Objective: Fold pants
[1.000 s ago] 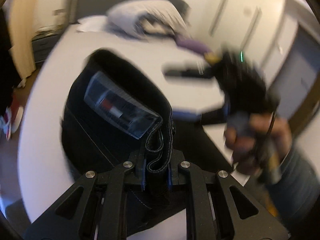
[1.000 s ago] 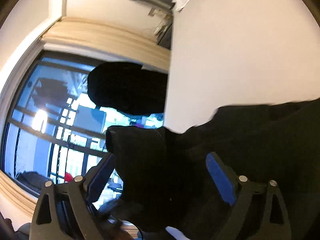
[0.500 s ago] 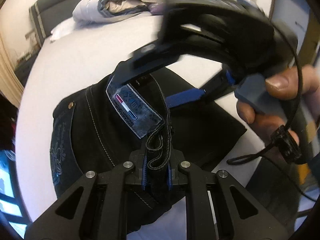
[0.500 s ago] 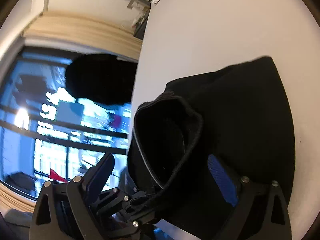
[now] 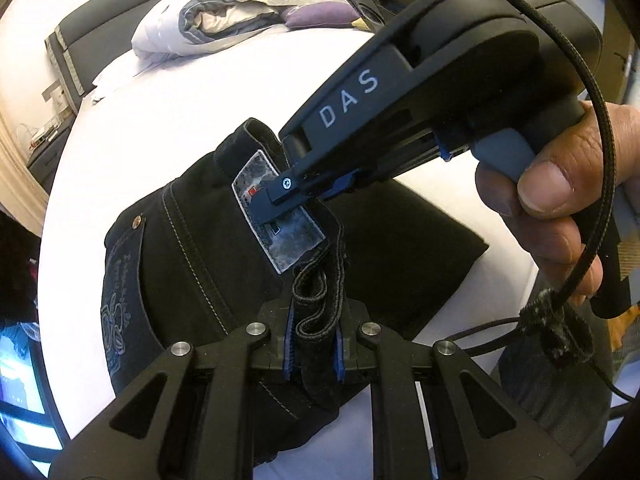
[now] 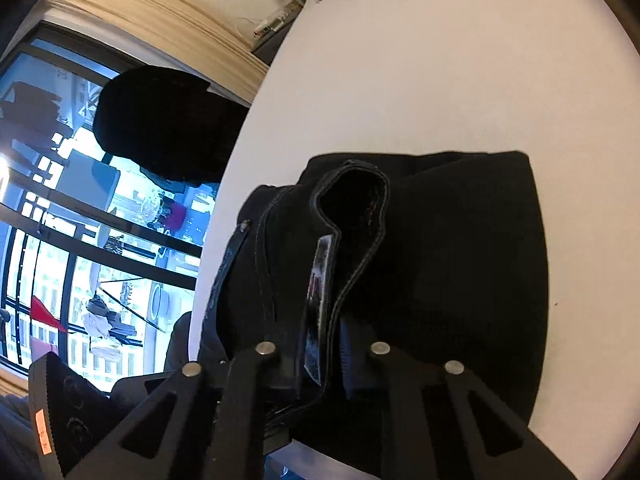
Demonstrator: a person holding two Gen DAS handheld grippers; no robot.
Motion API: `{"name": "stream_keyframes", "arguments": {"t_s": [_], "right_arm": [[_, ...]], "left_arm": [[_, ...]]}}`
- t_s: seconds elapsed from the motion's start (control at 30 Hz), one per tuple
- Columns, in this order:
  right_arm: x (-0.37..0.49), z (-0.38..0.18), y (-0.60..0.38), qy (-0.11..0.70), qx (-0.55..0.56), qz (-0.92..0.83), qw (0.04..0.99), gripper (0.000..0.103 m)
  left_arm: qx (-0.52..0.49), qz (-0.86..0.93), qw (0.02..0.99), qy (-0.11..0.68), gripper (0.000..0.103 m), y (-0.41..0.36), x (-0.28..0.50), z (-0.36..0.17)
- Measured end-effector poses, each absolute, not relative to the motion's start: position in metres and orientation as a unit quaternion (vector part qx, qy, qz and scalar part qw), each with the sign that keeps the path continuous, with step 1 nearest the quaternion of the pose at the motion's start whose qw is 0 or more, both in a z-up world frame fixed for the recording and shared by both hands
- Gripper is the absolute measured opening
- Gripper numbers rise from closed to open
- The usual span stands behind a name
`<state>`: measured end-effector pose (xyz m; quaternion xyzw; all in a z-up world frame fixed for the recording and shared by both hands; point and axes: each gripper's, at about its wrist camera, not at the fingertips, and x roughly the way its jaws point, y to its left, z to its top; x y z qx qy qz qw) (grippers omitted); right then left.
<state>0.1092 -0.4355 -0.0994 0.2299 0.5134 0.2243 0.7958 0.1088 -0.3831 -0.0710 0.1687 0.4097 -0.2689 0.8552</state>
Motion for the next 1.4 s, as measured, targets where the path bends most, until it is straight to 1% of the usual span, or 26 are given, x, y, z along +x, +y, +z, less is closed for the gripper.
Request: {"name": "stream_keyframes", "arguments": {"t_s": [0.27,0.37,0.63,0.83,0.9,0.93,0.97,1.1,1.17,1.23,1.27,1.3,1.33,1.4], "right_arm": [[0.108,-0.091,-0.476,0.493,0.246,0.220,0.805,0.013],[0.109,-0.095,-0.492,0.494,0.252,0.215,0.804,0.013],[0.112,-0.124,-0.519,0.505,0.285,0.204,0.788,0.013],[0.120,-0.136,-0.514,0.511,0.287,0.206,0.783,0.013],[0.123,-0.144,-0.515,0.514,0.288,0.210,0.781,0.013],[0.123,-0.149,-0.517,0.515,0.295,0.211,0.777,0.015],[0.124,-0.151,-0.517,0.515,0.300,0.212,0.774,0.015],[0.117,-0.158,-0.522,0.497,0.330,0.225,0.771,0.017],[0.113,-0.156,-0.523,0.489,0.338,0.221,0.773,0.021],[0.110,-0.151,-0.523,0.484,0.337,0.211,0.780,0.026],[0.108,-0.147,-0.525,0.481,0.333,0.197,0.787,0.030],[0.108,-0.144,-0.528,0.481,0.329,0.182,0.792,0.034],[0.105,-0.139,-0.532,0.479,0.326,0.165,0.798,0.041],[0.097,-0.123,-0.536,0.462,0.330,0.152,0.809,0.041]], "left_arm": [[0.169,-0.296,0.853,0.395,0.013,-0.413,0.114,-0.062],[0.172,-0.306,0.850,0.393,0.013,-0.428,0.114,-0.060],[0.192,-0.318,0.835,0.406,0.013,-0.461,0.113,-0.082],[0.188,-0.314,0.831,0.420,0.013,-0.470,0.118,-0.101],[0.183,-0.314,0.829,0.425,0.013,-0.467,0.135,-0.107],[0.180,-0.315,0.828,0.428,0.014,-0.468,0.138,-0.111],[0.174,-0.315,0.827,0.431,0.019,-0.466,0.140,-0.114],[0.126,-0.340,0.817,0.448,0.033,-0.454,0.144,-0.112],[0.093,-0.353,0.809,0.460,0.058,-0.438,0.144,-0.103],[0.063,-0.362,0.813,0.452,0.063,-0.414,0.144,-0.089],[0.057,-0.361,0.817,0.446,0.064,-0.401,0.143,-0.081],[0.052,-0.358,0.821,0.441,0.065,-0.389,0.141,-0.076],[0.044,-0.351,0.826,0.438,0.067,-0.374,0.141,-0.073],[0.023,-0.324,0.838,0.438,0.068,-0.345,0.144,-0.071]]}}
